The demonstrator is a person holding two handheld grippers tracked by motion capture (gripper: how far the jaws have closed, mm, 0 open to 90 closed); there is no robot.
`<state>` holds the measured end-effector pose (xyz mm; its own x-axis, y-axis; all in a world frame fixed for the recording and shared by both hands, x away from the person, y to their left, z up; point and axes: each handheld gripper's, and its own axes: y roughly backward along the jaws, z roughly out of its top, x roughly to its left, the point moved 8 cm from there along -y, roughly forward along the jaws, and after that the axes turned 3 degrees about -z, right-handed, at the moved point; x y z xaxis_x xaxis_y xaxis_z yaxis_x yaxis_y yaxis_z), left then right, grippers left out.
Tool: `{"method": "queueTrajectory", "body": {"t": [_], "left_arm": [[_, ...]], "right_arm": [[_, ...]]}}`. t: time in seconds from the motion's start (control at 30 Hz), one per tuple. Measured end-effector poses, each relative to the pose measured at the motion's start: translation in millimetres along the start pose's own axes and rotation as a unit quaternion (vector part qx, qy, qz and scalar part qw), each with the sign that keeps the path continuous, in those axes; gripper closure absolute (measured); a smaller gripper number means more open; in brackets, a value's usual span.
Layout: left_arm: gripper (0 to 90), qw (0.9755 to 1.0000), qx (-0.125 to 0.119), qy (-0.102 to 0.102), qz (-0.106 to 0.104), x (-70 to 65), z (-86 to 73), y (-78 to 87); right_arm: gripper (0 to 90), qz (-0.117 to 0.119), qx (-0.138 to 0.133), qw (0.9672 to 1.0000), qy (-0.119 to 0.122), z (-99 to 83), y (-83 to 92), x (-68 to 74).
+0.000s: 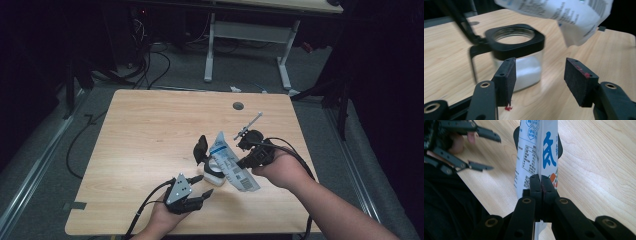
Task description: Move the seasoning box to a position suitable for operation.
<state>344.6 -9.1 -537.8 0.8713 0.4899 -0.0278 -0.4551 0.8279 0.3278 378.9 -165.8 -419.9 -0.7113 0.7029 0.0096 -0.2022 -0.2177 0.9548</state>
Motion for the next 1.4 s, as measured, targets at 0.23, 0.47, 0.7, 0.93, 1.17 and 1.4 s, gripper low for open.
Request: {"method": "queueTrajectory", "body": {"t": [0.23,0.47,0.7,0.93,1.17,1.4], "left_arm": [[43.4,0.9996,-0.002,0.008,0.026,25.1,-6.5,21.2],[43.9,0.9978,-0.004,0.021,0.063,53.9,-13.8,43.7],[44.3,0.9962,-0.012,0.035,0.079,67.4,-15.4,55.1],[44.3,0.9961,-0.012,0.039,0.078,69.2,-15.5,56.0],[44.3,0.9960,-0.012,0.041,0.079,70.0,-15.8,56.8],[44.3,0.9964,-0.009,0.039,0.075,67.7,-16.6,55.2]], "right_arm": [[90.0,-0.002,-0.002,1.0000,-0.006,-3.8,1.6,-3.7],[90.0,-0.005,-0.001,0.9999,-0.014,-9.8,0.7,-8.6],[90.0,-0.011,0.001,0.9998,-0.019,-14.5,1.0,-12.7],[90.0,-0.024,0.004,0.9993,-0.028,-21.2,0.4,-24.8],[90.0,-0.038,0.006,0.9984,-0.042,-27.8,-0.7,-41.0],[90.0,-0.047,0.013,0.9979,-0.043,-33.4,-6.3,-51.4]]}}
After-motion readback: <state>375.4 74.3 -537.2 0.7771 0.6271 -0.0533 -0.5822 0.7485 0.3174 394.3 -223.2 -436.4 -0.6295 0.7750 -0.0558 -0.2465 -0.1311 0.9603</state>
